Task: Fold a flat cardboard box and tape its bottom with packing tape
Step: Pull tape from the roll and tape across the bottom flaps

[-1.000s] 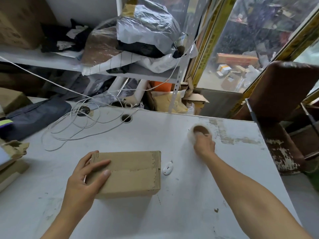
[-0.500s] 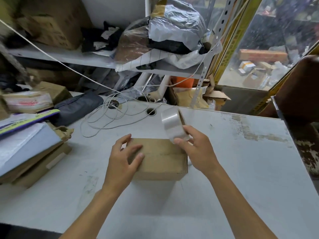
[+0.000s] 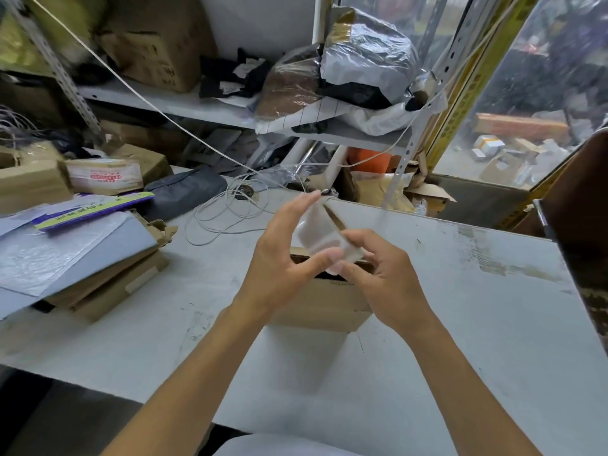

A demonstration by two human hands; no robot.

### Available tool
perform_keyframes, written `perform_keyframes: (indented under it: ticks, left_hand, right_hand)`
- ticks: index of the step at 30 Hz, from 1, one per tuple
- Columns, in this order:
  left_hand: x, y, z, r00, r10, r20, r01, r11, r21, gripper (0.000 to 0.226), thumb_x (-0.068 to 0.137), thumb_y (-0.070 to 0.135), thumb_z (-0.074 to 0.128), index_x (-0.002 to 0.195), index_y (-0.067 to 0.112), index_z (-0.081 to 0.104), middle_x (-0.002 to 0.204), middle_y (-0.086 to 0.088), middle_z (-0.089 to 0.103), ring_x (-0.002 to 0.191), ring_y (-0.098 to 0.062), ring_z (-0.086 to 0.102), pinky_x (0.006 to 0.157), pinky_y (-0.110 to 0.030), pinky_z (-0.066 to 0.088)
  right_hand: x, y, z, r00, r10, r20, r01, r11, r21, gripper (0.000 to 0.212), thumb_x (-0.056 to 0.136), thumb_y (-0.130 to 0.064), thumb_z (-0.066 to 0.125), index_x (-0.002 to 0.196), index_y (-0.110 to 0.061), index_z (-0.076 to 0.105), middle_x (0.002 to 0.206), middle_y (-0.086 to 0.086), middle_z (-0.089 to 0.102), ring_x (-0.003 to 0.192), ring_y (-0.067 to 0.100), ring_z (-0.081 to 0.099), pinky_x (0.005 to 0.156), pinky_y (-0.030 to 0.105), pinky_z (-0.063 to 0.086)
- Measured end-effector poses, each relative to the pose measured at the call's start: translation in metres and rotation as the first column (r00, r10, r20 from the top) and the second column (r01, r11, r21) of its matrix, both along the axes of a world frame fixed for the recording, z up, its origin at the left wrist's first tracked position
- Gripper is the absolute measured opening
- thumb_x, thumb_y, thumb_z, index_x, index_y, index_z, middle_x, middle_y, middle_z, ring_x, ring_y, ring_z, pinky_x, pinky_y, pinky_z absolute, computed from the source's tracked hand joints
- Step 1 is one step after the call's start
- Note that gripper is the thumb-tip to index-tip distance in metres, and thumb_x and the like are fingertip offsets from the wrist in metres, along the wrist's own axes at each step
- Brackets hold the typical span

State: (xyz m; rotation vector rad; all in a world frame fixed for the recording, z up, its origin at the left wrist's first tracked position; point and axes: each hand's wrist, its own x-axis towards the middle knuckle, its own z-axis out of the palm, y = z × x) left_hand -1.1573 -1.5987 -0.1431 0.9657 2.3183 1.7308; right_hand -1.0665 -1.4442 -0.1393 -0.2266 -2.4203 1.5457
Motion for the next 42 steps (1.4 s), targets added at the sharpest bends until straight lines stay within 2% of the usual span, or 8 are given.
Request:
perform_keyframes:
  ticks: [4, 10, 20, 26, 30, 36, 39, 42]
  left_hand:
    - [0.0, -0.006, 0.007, 0.977, -0.016, 0.211, -0.022, 0.984, 0.177, 0.067, 0.076, 0.045, 0.075, 0.139, 0.042, 0.05, 0.134, 0.009, 0.058, 0.119, -0.015, 0.059, 0.09, -0.037, 0.057]
    - [-0.003, -0.019, 0.01, 0.846, -0.136, 0.515, -0.077, 0.926, 0.37, 0.064, 0.077, 0.04, 0.074, 0.138, 0.032, 0.055, 0.124, -0.01, 0.067, 0.108, -0.028, 0.068, 0.082, -0.037, 0.057]
    - [0.011, -0.025, 0.013, 0.978, -0.014, 0.207, -0.022, 0.985, 0.17, 0.075, 0.071, 0.044, 0.082, 0.14, 0.033, 0.054, 0.131, 0.015, 0.059, 0.122, -0.013, 0.059, 0.097, -0.039, 0.054]
    - [0.012, -0.028, 0.015, 0.902, -0.092, 0.421, -0.053, 0.946, 0.321, 0.07, 0.077, 0.017, 0.08, 0.141, 0.022, 0.053, 0.106, 0.003, 0.075, 0.097, -0.017, 0.072, 0.077, -0.03, 0.059]
    - [0.008, -0.026, 0.016, 0.843, -0.123, 0.523, -0.092, 0.926, 0.366, 0.067, 0.077, 0.018, 0.08, 0.14, 0.018, 0.055, 0.1, 0.003, 0.076, 0.088, -0.012, 0.074, 0.068, -0.022, 0.057]
    - [0.004, -0.027, 0.009, 0.829, -0.121, 0.546, -0.089, 0.935, 0.343, 0.062, 0.078, 0.039, 0.077, 0.136, 0.025, 0.058, 0.12, -0.004, 0.07, 0.102, -0.015, 0.07, 0.074, -0.022, 0.056]
    - [0.007, -0.026, 0.012, 0.932, 0.035, 0.36, -0.105, 0.979, 0.176, 0.053, 0.091, 0.033, 0.069, 0.141, 0.029, 0.053, 0.124, 0.019, 0.064, 0.111, 0.01, 0.06, 0.091, -0.014, 0.049]
    - [0.008, -0.026, 0.01, 0.97, 0.093, 0.226, -0.109, 0.992, 0.058, 0.058, 0.089, 0.04, 0.07, 0.144, 0.035, 0.049, 0.141, 0.016, 0.056, 0.128, -0.002, 0.053, 0.109, -0.032, 0.045]
  right_hand:
    - [0.001, -0.009, 0.013, 0.996, 0.079, -0.05, -0.076, 0.996, 0.052, 0.04, 0.082, -0.023, 0.078, 0.115, -0.038, 0.06, 0.107, -0.022, 0.068, 0.103, 0.004, 0.064, 0.085, 0.02, 0.051]
    - [0.002, -0.013, 0.016, 0.996, 0.057, -0.072, -0.05, 0.994, 0.098, 0.051, 0.076, -0.029, 0.083, 0.12, -0.038, 0.058, 0.112, -0.024, 0.063, 0.095, 0.002, 0.062, 0.081, 0.023, 0.052]
    - [0.0, -0.02, 0.011, 0.986, 0.167, 0.027, -0.168, 0.985, 0.042, 0.054, 0.084, -0.067, 0.056, 0.093, -0.014, 0.061, 0.081, 0.012, 0.064, 0.076, 0.037, 0.061, 0.065, 0.049, 0.054]
    - [0.005, -0.016, 0.014, 0.986, 0.169, 0.015, -0.168, 0.985, -0.031, 0.024, 0.09, -0.04, 0.065, 0.108, -0.025, 0.067, 0.096, -0.001, 0.072, 0.087, 0.027, 0.069, 0.078, 0.057, 0.053]
    - [0.005, -0.017, 0.018, 0.988, 0.156, -0.018, -0.157, 0.986, -0.063, 0.024, 0.089, -0.041, 0.066, 0.109, -0.029, 0.068, 0.094, 0.006, 0.069, 0.075, 0.045, 0.06, 0.066, 0.061, 0.05]
    - [0.005, -0.012, 0.023, 0.987, 0.157, 0.03, -0.158, 0.987, 0.033, 0.021, 0.088, -0.03, 0.069, 0.108, -0.027, 0.069, 0.092, -0.001, 0.071, 0.068, 0.039, 0.059, 0.06, 0.051, 0.052]
    - [0.003, -0.013, 0.022, 0.994, 0.107, 0.014, -0.108, 0.993, 0.053, 0.018, 0.089, -0.025, 0.07, 0.107, -0.027, 0.068, 0.085, -0.005, 0.069, 0.056, 0.016, 0.053, 0.055, 0.033, 0.048]
    - [0.001, -0.015, 0.023, 0.998, 0.061, 0.005, -0.061, 0.991, 0.122, 0.019, 0.089, -0.023, 0.071, 0.108, -0.025, 0.066, 0.085, -0.016, 0.066, 0.058, -0.001, 0.052, 0.058, 0.011, 0.039]
